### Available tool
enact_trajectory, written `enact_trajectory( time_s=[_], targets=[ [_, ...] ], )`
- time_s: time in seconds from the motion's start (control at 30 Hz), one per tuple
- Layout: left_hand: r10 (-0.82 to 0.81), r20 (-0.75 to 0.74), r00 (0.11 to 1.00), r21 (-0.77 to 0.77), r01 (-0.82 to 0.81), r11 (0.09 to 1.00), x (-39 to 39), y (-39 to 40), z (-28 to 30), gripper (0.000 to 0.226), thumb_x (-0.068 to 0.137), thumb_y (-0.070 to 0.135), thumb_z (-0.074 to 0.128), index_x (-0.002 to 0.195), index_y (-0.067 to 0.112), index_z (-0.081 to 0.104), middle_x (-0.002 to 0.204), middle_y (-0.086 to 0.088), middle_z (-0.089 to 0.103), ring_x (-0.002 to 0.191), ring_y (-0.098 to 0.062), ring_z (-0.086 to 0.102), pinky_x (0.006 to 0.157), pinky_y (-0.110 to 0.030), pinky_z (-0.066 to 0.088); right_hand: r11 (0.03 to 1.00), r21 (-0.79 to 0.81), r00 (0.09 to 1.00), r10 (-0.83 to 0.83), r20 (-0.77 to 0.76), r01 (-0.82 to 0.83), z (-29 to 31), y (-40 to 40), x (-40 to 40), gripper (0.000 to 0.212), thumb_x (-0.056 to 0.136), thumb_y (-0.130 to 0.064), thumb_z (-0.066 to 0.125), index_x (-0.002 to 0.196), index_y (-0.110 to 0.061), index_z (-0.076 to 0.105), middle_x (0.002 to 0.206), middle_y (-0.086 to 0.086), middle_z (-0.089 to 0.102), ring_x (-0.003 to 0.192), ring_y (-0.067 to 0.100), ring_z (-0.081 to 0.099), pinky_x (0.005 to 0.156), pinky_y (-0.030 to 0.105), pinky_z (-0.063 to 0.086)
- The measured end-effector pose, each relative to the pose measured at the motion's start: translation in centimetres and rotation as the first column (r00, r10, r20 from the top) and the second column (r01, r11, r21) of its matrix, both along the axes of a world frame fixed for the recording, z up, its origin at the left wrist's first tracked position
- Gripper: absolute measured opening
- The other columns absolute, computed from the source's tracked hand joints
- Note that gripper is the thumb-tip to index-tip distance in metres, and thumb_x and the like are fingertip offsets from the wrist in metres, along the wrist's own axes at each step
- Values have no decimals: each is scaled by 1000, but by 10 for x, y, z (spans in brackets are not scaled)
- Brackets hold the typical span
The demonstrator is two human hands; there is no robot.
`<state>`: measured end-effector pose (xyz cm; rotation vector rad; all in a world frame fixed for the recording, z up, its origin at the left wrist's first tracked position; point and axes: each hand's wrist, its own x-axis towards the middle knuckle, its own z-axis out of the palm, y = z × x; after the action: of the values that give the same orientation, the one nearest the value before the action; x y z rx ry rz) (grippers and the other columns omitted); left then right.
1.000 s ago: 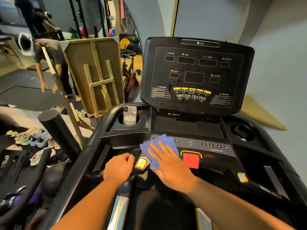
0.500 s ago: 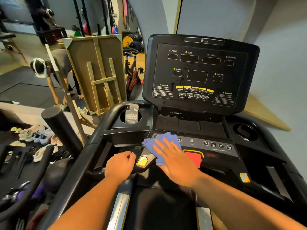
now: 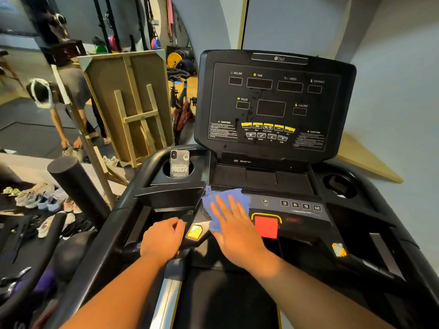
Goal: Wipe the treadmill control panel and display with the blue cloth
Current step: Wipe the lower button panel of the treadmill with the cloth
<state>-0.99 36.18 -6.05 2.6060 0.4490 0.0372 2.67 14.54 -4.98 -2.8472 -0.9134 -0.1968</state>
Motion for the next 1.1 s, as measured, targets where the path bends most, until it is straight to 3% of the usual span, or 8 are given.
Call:
enact_trajectory(
  time_s=[0.07, 0.2, 0.37, 0.47, 0.67, 0.77, 0.93, 1.1],
  targets=[
    [1, -6, 1000, 20, -1, 1000, 0, -2, 2, 39, 102, 42, 38, 81, 23, 64, 77, 3, 68, 70, -17, 62, 69, -34, 52, 995, -90, 995, 57, 76, -50, -7, -36, 4, 66, 96, -40, 40, 156, -15, 28, 164, 4, 24, 153, 29, 15, 124, 45, 13],
    [3, 2, 1000, 21, -3, 1000, 1, -1, 2, 40, 101, 43, 37, 76, 24, 61, 75, 2, 68, 71, -20, 63, 72, -36, 52, 970, 106, 976, -217, -36, 219, -15, -126, 1, 76, 96, -30, 57, 158, -20, 16, 166, -3, 13, 155, 17, 2, 125, 38, 9],
    [3, 5, 1000, 7, -3, 1000, -1, -2, 5, 41, 101, 43, 37, 71, 23, 57, 72, 2, 67, 70, -19, 62, 72, -37, 53, 732, 264, 777, -605, -174, 628, -4, -123, -6, 65, 101, -40, 48, 157, -19, 24, 166, 2, 22, 154, 25, 12, 124, 43, 18],
    [12, 13, 1000, 0, -12, 1000, -2, -3, 6, 42, 102, 40, 39, 66, 22, 51, 69, 4, 63, 65, -14, 58, 66, -33, 46, 852, 199, 872, -488, -32, 484, -3, -62, -6, 58, 100, -39, 47, 151, -17, 31, 157, 9, 38, 145, 38, 32, 117, 52, 29],
    [13, 16, 1000, -7, -13, 1000, -3, -5, 7, 42, 103, 39, 40, 66, 22, 53, 68, 6, 63, 64, -10, 58, 62, -30, 42, 995, -98, 993, -8, 115, 19, -13, -78, -8, 66, 98, -47, 34, 157, -22, 20, 165, -1, 19, 154, 27, 10, 120, 42, 6],
    [12, 20, 1000, -14, -12, 1000, -3, -3, 8, 42, 102, 40, 39, 67, 22, 54, 69, 5, 65, 65, -12, 60, 65, -31, 47, 976, 45, 974, -216, 64, 214, -15, -142, -9, 64, 100, -40, 46, 157, -21, 23, 164, -2, 21, 154, 24, 14, 125, 41, 10],
    [10, 24, 1000, -11, -10, 1000, -4, -2, 7, 42, 102, 42, 39, 69, 22, 57, 69, 4, 67, 66, -14, 63, 71, -36, 57, 681, 276, 731, -662, -166, 678, 6, -139, -2, 65, 102, -38, 49, 158, -16, 23, 165, 8, 24, 154, 29, 13, 124, 49, 16],
    [8, 10, 1000, -12, -8, 1000, -3, -4, 6, 42, 103, 39, 39, 70, 21, 57, 68, 5, 65, 66, -11, 62, 62, -29, 45, 979, 51, 976, -191, -106, 197, 3, -79, -14, 64, 104, -49, 34, 157, -31, 2, 165, -11, -5, 154, 19, -14, 125, 39, -5]
  ],
)
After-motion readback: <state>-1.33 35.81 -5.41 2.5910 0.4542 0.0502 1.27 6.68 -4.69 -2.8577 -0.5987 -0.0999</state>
